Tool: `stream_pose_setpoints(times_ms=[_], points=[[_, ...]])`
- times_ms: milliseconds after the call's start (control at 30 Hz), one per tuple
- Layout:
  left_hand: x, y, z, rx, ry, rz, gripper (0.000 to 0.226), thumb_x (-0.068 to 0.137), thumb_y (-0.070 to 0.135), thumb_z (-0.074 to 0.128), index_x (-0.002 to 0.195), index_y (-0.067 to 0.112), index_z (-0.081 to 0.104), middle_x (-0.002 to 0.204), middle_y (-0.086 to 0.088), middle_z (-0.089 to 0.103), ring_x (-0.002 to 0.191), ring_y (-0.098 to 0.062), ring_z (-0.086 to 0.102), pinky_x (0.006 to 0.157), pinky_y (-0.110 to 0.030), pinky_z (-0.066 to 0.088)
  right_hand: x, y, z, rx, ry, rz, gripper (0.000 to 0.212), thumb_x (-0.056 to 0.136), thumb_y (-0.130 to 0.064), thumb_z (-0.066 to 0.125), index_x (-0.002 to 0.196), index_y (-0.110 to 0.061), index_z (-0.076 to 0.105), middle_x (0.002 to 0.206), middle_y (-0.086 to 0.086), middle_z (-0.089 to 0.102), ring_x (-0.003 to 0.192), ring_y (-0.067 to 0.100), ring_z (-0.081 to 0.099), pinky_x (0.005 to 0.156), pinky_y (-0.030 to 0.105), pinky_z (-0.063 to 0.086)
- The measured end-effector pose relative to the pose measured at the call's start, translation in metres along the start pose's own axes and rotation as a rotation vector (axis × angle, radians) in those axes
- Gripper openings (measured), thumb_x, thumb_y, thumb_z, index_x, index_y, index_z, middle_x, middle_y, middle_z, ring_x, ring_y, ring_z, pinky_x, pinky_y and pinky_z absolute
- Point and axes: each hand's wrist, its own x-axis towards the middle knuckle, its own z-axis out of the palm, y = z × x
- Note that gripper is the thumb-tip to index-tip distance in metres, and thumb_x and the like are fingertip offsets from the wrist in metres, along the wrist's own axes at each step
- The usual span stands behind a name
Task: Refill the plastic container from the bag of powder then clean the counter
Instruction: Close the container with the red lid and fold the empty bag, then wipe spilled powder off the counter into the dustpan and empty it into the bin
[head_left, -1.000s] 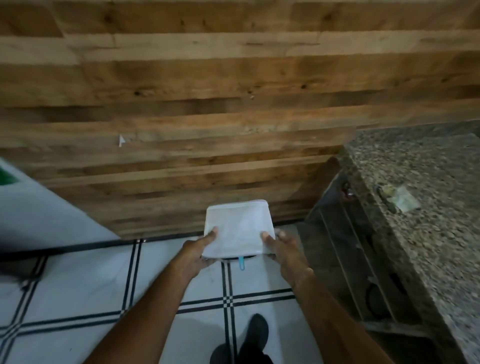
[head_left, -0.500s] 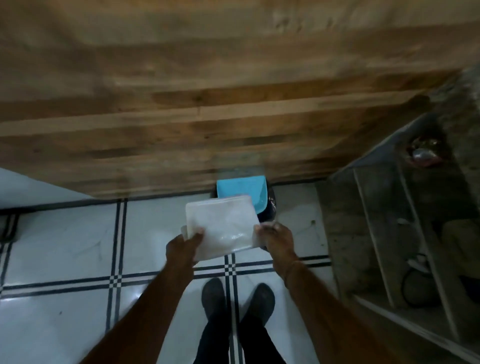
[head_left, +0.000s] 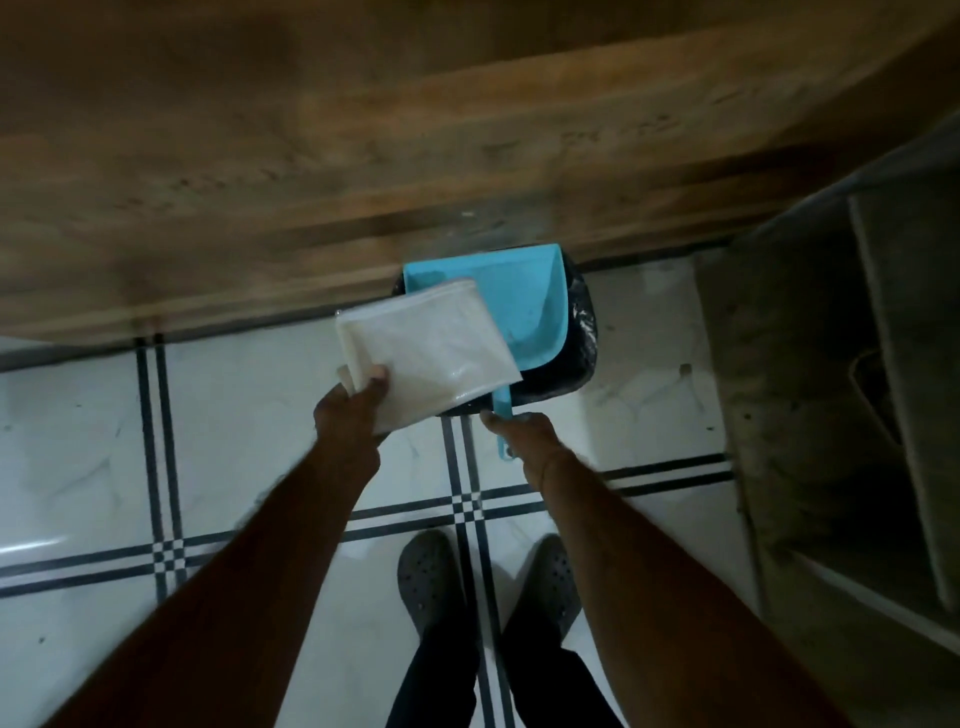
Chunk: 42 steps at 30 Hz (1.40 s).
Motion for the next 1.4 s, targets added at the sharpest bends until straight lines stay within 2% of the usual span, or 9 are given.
stream_pose_setpoints(times_ms=[167, 333, 500, 633, 833, 967, 1067, 1167, 1400], points=[[0.007, 0.001, 0.002, -0.022, 0.006, -0.071, 0.037, 0.090, 0.024, 0.078, 0.118, 0.011, 0.058, 0.106, -0.005, 0.066, 0.091, -0.025, 0.066, 0.082, -0.043, 0.058, -0.014, 0.004, -0.006, 0.064, 0.029, -0.131, 0.032, 0.100, -0.028, 0.067, 0.119, -0.002, 0.067, 0.105, 0.017, 0.070, 0.091, 0.025, 0.069, 0.070, 0.028, 0.055], [-0.017, 0.027, 0.011, -0.048, 0.088, -0.055, 0.050, 0.092, 0.022, 0.077, 0.133, 0.003, 0.057, 0.122, -0.012, 0.060, 0.111, -0.034, 0.059, 0.096, -0.051, 0.055, -0.074, 0.027, -0.057, 0.172, 0.191, -0.192, 0.012, 0.103, -0.018, 0.060, 0.095, -0.009, 0.060, 0.078, 0.005, 0.060, 0.070, 0.017, 0.054, 0.057, 0.023, 0.044], [-0.030, 0.041, 0.034, 0.061, 0.181, 0.075, 0.033, 0.091, 0.024, 0.078, 0.116, 0.008, 0.064, 0.115, -0.011, 0.066, 0.102, -0.030, 0.064, 0.094, -0.047, 0.057, -0.120, 0.048, -0.105, 0.363, 0.454, -0.123, 0.021, 0.095, -0.029, 0.072, 0.080, -0.017, 0.064, 0.067, 0.004, 0.055, 0.061, 0.018, 0.050, 0.060, 0.036, 0.044], [-0.023, 0.024, 0.059, 0.208, 0.170, 0.133, 0.030, 0.093, 0.029, 0.076, 0.113, 0.009, 0.066, 0.109, -0.007, 0.068, 0.098, -0.029, 0.066, 0.079, -0.033, 0.052, -0.128, 0.064, -0.120, 0.445, 0.382, -0.126, 0.018, 0.100, -0.022, 0.067, 0.087, -0.010, 0.064, 0.063, 0.003, 0.047, 0.056, 0.014, 0.041, 0.051, 0.025, 0.038], [0.043, -0.022, 0.110, 0.320, 0.004, 0.035, 0.037, 0.089, 0.013, 0.077, 0.124, 0.006, 0.066, 0.118, -0.015, 0.071, 0.105, -0.035, 0.069, 0.088, -0.047, 0.060, -0.090, 0.080, -0.123, 0.414, 0.349, -0.182, 0.022, 0.102, -0.024, 0.063, 0.090, -0.006, 0.064, 0.066, 0.006, 0.052, 0.057, 0.013, 0.047, 0.046, 0.012, 0.044], [0.070, -0.035, 0.119, 0.505, -0.130, -0.028, 0.039, 0.091, 0.000, 0.068, 0.130, 0.001, 0.062, 0.118, -0.022, 0.067, 0.092, -0.028, 0.064, 0.078, -0.038, 0.056, -0.071, 0.087, -0.122, 0.424, 0.332, -0.199, 0.021, 0.102, -0.023, 0.064, 0.084, -0.011, 0.063, 0.067, 0.005, 0.052, 0.056, 0.011, 0.047, 0.045, 0.012, 0.043], [0.052, -0.028, 0.115, 0.692, -0.055, 0.090, 0.037, 0.087, 0.008, 0.073, 0.123, 0.012, 0.063, 0.130, -0.020, 0.066, 0.109, -0.033, 0.067, 0.087, -0.034, 0.054, -0.075, 0.089, -0.121, 0.460, 0.321, -0.168, 0.020, 0.099, -0.023, 0.069, 0.083, -0.011, 0.067, 0.067, 0.005, 0.058, 0.060, 0.014, 0.053, 0.056, 0.021, 0.049], [-0.009, -0.010, 0.106, 1.120, -0.122, 0.410, 0.041, 0.089, 0.023, 0.074, 0.128, 0.016, 0.063, 0.129, -0.011, 0.068, 0.120, -0.033, 0.064, 0.097, -0.037, 0.052, -0.107, 0.090, -0.120, 0.520, 0.312, -0.115, 0.014, 0.096, -0.017, 0.073, 0.084, -0.009, 0.070, 0.063, 0.001, 0.064, 0.064, 0.019, 0.058, 0.064, 0.029, 0.051], [-0.171, 0.048, 0.087, 1.393, -0.317, 0.720, 0.060, 0.088, 0.056, 0.064, 0.139, 0.025, 0.057, 0.128, -0.006, 0.070, 0.118, -0.028, 0.067, 0.093, -0.046, 0.057, -0.264, 0.066, -0.144, 0.622, 0.304, -0.156, 0.005, 0.102, -0.002, 0.059, 0.104, 0.000, 0.063, 0.076, 0.014, 0.048, 0.062, 0.020, 0.047, 0.048, 0.013, 0.049]])
